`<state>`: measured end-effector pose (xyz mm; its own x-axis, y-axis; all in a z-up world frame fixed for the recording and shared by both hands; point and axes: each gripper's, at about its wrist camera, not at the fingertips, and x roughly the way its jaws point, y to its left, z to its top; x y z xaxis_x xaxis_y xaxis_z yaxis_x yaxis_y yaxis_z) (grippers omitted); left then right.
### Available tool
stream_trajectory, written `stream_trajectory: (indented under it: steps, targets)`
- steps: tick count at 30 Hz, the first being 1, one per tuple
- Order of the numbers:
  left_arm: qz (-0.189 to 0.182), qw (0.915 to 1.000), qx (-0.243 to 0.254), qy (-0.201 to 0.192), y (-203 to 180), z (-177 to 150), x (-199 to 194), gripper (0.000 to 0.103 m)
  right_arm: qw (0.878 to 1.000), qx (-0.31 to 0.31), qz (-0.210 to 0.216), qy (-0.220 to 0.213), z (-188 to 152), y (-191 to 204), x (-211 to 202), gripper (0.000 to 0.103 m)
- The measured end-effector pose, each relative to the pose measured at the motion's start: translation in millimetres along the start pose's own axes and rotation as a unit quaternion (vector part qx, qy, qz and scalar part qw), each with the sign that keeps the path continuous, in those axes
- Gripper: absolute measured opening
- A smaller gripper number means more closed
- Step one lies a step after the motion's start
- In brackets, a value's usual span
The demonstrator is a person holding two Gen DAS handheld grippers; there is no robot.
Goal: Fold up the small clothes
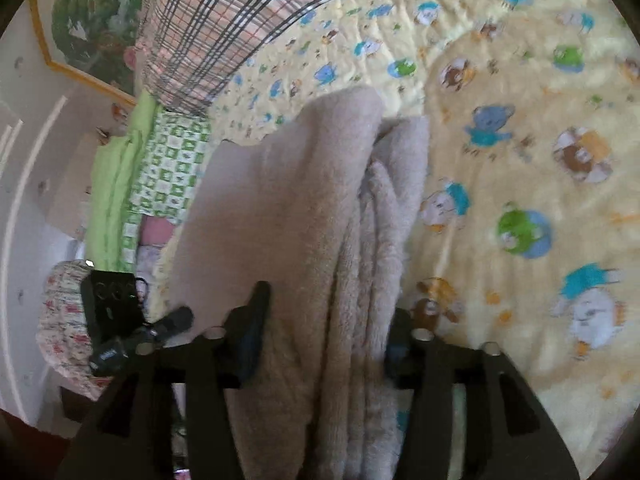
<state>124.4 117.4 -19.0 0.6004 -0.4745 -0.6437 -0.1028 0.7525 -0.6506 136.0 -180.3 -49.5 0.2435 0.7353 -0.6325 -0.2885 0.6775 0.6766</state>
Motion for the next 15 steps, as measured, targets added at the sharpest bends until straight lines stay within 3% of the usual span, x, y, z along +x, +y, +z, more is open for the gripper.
stream_trajectory:
  steps: [2,5,9,11,12,14,15]
  targets:
    - [0.002,1.0000,-0.001,-0.007,3,5,-4,0.071,0.999,-0.006,-0.032,-0.015,4,0,-12,0.070]
    - [0.000,0.9995,-0.014,-0.028,12,16,-10,0.076,0.996,-0.016,-0.073,-0.046,15,3,-25,0.071]
    - [0.003,0.9976,-0.047,-0.051,26,34,-11,0.076,0.997,-0.019,-0.047,-0.062,38,10,-20,0.067]
    - [0.009,0.9966,-0.055,-0.061,29,43,-8,0.076,0.998,-0.021,-0.056,-0.036,47,13,0,0.046]
    - [0.009,0.9963,-0.059,-0.062,30,46,-5,0.076,0.998,-0.016,-0.061,-0.022,49,11,11,0.040]
    - [0.009,0.9958,-0.071,-0.057,34,53,4,0.076,0.998,-0.009,-0.062,-0.010,50,11,24,0.015]
    - [0.019,0.9954,-0.078,-0.052,36,56,10,0.076,0.998,-0.015,-0.062,-0.017,50,12,21,0.013]
